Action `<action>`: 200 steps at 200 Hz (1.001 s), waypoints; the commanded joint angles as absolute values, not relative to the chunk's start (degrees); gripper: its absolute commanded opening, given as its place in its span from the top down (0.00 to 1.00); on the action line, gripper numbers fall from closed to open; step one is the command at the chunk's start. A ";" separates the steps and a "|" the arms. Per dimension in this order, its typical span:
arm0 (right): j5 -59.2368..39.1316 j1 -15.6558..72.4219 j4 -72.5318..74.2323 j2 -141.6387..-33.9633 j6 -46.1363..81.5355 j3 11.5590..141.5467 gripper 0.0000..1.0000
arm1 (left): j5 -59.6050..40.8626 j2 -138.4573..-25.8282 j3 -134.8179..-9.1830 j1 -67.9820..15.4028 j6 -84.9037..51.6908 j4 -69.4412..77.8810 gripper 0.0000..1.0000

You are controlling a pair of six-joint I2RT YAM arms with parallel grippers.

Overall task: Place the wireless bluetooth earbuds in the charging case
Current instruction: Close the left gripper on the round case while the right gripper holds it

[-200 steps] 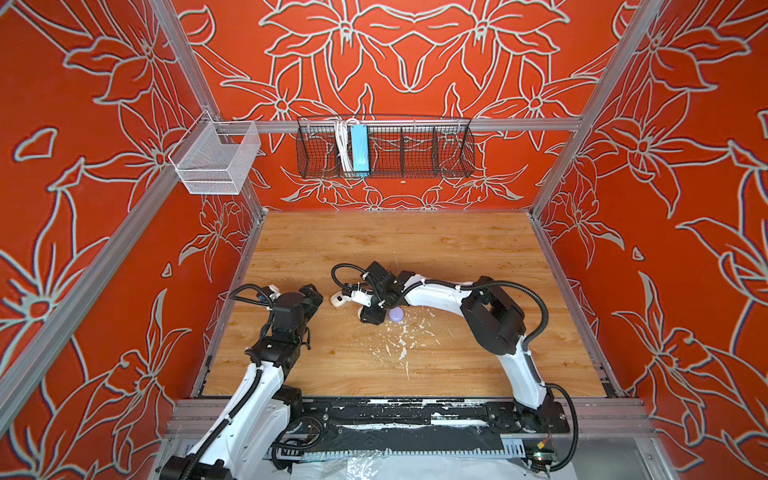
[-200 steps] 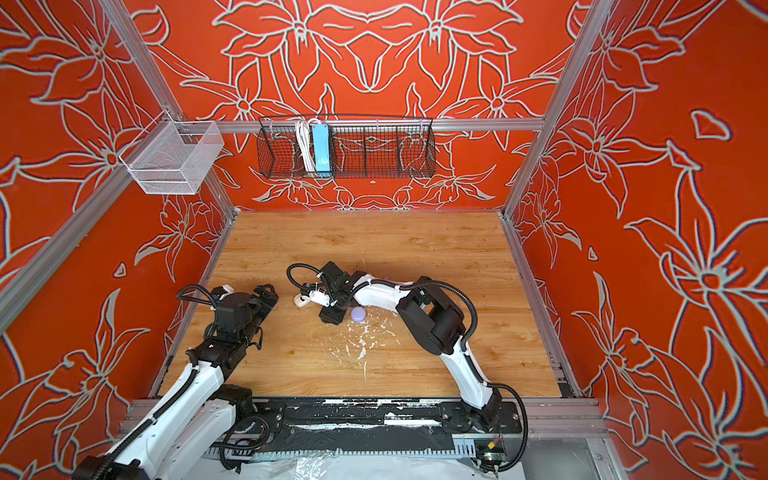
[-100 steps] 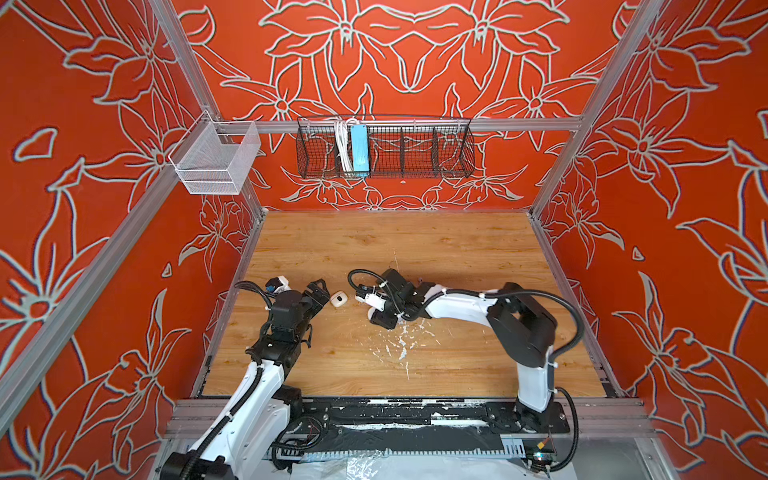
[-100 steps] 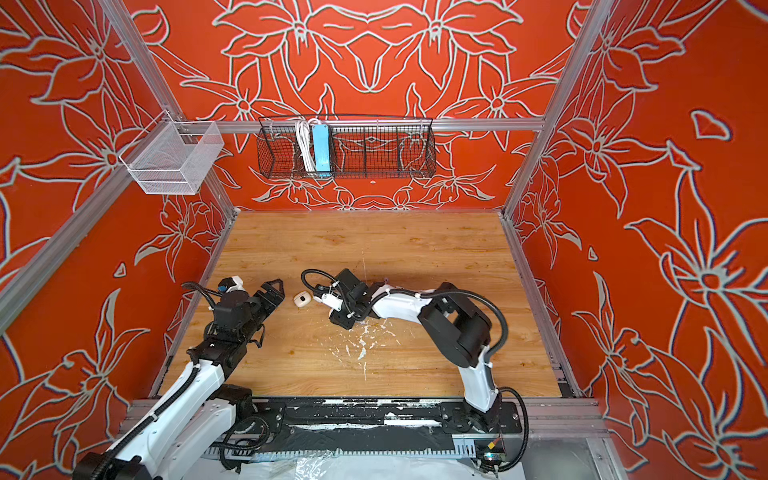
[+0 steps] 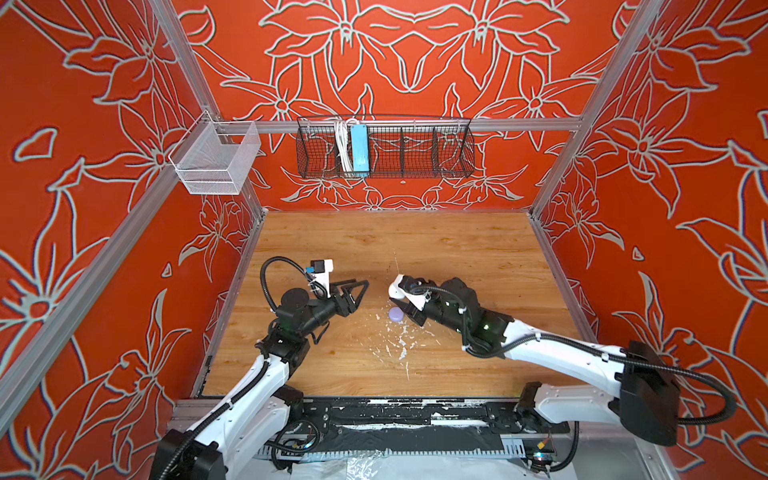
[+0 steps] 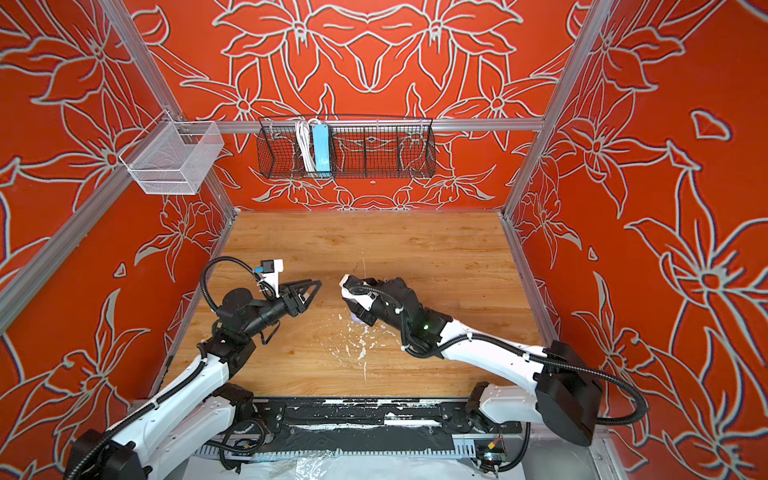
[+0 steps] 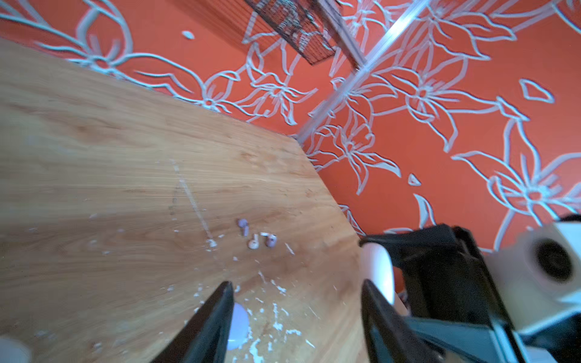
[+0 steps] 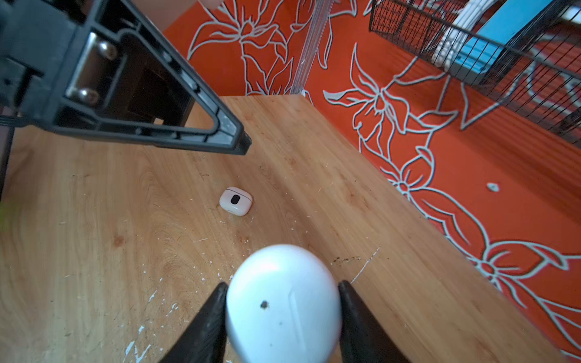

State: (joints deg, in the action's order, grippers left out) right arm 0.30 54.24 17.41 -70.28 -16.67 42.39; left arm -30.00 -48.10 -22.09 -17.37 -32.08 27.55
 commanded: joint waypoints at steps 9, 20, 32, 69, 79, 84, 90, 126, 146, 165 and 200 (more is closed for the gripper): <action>5.40 57.85 23.96 -66.76 -23.40 40.38 0.68 | -37.75 -46.93 -25.21 -21.09 -27.00 31.05 0.44; 6.66 58.84 26.21 -65.41 -24.88 39.04 0.68 | -38.20 -46.10 -25.10 -21.98 -26.45 31.23 0.44; 6.91 59.30 26.60 -64.20 -25.50 38.51 0.68 | -37.98 -45.37 -25.20 -22.79 -25.85 30.72 0.45; 8.50 60.53 26.02 -62.17 -27.21 38.69 0.68 | -39.79 -45.52 -26.78 -24.71 -23.99 29.03 0.47; 8.70 60.86 26.32 -61.99 -27.57 38.58 0.68 | -40.26 -45.76 -27.11 -25.28 -23.65 28.92 0.48; 8.83 60.97 26.37 -62.01 -27.80 38.69 0.68 | -40.69 -46.02 -27.30 -25.56 -23.55 28.92 0.49; 9.01 61.08 26.37 -62.06 -28.09 38.84 0.68 | -41.22 -46.34 -27.62 -25.95 -23.27 28.92 0.50; 10.45 61.84 26.39 -62.90 -29.32 40.21 0.68 | -42.19 -47.19 -29.22 -27.77 -21.34 26.81 0.55; 10.96 62.40 27.12 -62.76 -30.94 40.02 0.68 | -42.24 -47.71 -29.77 -27.94 -20.99 25.96 0.58; 11.71 62.56 28.14 -62.93 -32.45 39.99 0.69 | -42.45 -48.11 -30.23 -28.11 -20.72 25.41 0.60; 12.22 62.74 30.39 -63.37 -35.88 39.79 0.71 | -42.67 -49.56 -31.18 -28.21 -20.19 24.04 0.58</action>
State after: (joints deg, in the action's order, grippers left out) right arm 11.05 62.24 25.98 -63.18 -31.70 39.07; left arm -41.15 -48.64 -29.26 -27.77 -21.58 25.34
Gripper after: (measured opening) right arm 0.530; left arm 0.405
